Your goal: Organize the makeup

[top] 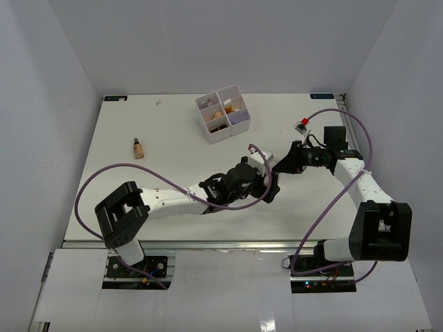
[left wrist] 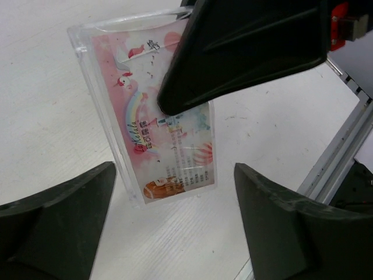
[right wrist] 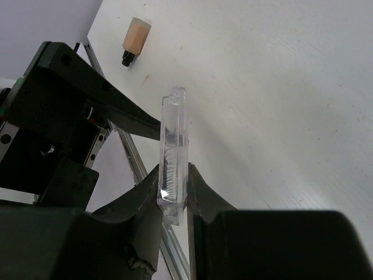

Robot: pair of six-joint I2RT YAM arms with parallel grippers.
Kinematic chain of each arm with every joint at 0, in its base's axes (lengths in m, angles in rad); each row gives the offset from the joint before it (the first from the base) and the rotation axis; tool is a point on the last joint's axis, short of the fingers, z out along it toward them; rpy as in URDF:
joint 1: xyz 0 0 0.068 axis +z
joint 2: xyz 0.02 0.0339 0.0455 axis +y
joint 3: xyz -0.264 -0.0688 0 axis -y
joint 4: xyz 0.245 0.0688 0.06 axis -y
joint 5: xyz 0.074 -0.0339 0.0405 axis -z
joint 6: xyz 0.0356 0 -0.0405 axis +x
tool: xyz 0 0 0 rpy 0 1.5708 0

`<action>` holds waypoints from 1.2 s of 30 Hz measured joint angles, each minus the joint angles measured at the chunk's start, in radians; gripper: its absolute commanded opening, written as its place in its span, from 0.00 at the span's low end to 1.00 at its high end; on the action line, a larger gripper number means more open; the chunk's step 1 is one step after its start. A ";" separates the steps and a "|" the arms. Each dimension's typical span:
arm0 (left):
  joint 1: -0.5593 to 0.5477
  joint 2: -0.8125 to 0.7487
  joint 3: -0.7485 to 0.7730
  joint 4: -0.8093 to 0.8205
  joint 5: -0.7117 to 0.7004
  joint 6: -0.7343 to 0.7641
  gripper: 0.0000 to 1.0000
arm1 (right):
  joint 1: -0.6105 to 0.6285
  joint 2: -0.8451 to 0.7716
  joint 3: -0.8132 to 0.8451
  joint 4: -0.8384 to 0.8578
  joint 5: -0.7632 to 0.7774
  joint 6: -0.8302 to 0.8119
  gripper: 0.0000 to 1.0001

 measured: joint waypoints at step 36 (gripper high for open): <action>0.374 -0.181 -0.046 -0.035 1.120 0.148 0.79 | 0.037 -0.052 0.159 -0.826 -0.261 -1.127 0.17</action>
